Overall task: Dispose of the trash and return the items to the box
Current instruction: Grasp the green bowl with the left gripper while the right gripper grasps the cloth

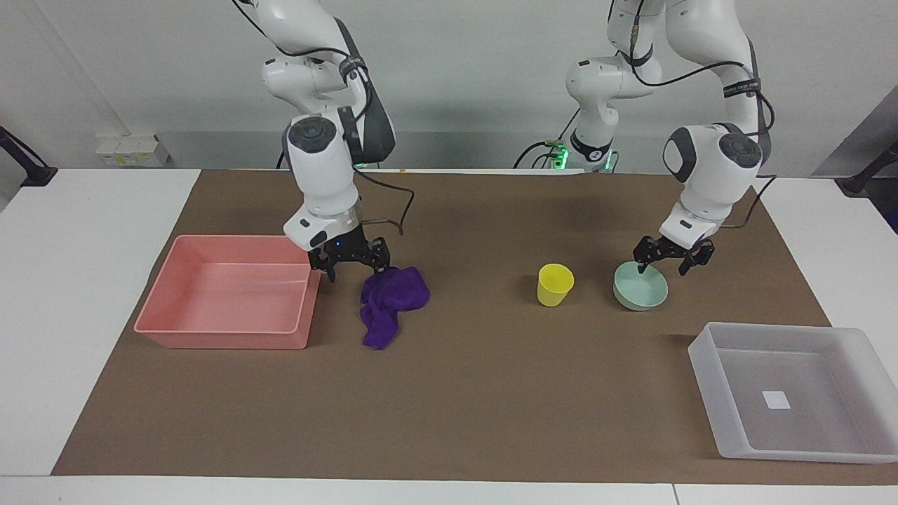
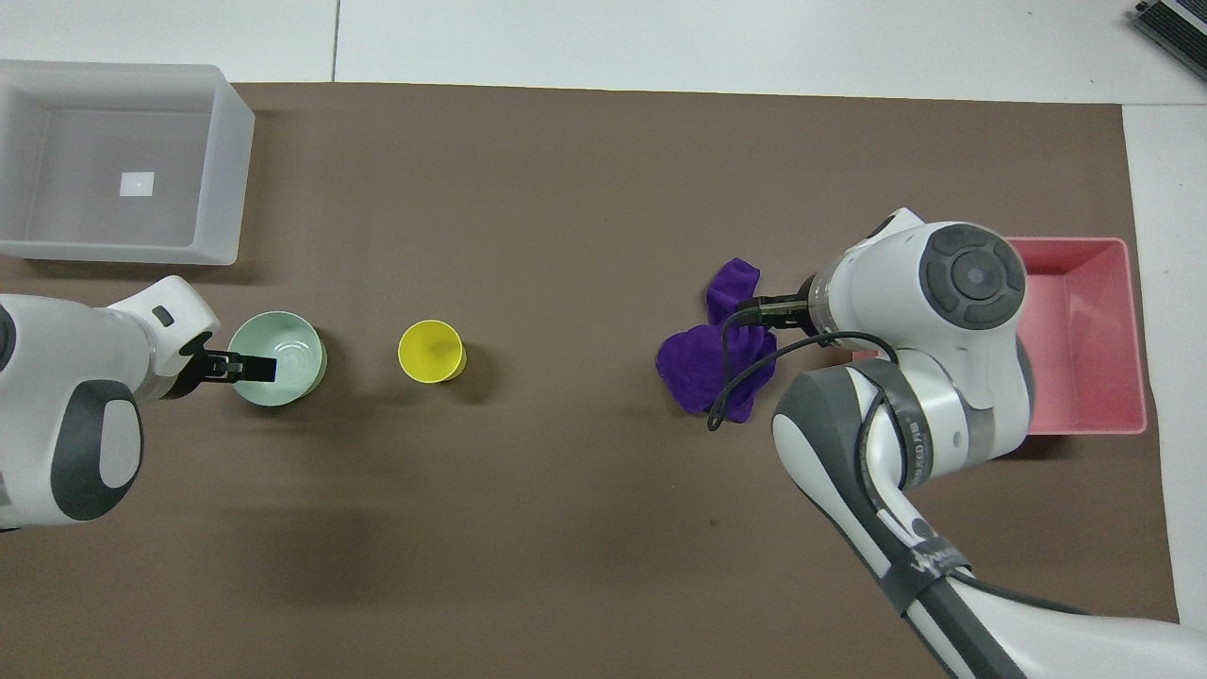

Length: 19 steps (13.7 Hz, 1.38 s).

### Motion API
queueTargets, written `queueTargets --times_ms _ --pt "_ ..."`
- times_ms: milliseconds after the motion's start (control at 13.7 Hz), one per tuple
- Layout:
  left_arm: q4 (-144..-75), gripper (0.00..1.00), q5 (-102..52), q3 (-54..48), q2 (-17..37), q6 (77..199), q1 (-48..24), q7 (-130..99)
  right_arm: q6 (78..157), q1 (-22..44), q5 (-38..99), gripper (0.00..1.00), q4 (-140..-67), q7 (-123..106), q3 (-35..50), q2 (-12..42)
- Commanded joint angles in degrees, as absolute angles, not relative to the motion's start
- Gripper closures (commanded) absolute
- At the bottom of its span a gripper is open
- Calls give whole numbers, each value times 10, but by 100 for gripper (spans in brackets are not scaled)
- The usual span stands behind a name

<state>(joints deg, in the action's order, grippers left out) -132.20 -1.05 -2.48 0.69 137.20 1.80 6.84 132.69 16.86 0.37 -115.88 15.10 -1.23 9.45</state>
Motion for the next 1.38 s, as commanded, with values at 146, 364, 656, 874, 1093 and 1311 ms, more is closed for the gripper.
queueTargets --times_ms 146,364,656,874,1093,1311 --pt "-1333 12 -9 -29 36 1410 33 65 1383 170 54 0 -1203 158 -8 117" --pt "-1332 100 -9 -29 36 1410 30 67 1432 197 64 0 -1207 157 -9 153" --pt "-1311 100 -20 -30 31 1387 33 67 1431 198 64 100 -1207 134 -9 159" --pt "-1224 100 -20 -28 32 1313 35 71 1420 199 64 100 -1200 161 -9 157" --pt "-1107 100 -20 -27 68 1246 50 70 1367 201 55 100 -1179 189 -9 143" --pt "-1024 100 -19 -27 109 1259 65 69 1312 206 47 100 -1146 231 -10 116"
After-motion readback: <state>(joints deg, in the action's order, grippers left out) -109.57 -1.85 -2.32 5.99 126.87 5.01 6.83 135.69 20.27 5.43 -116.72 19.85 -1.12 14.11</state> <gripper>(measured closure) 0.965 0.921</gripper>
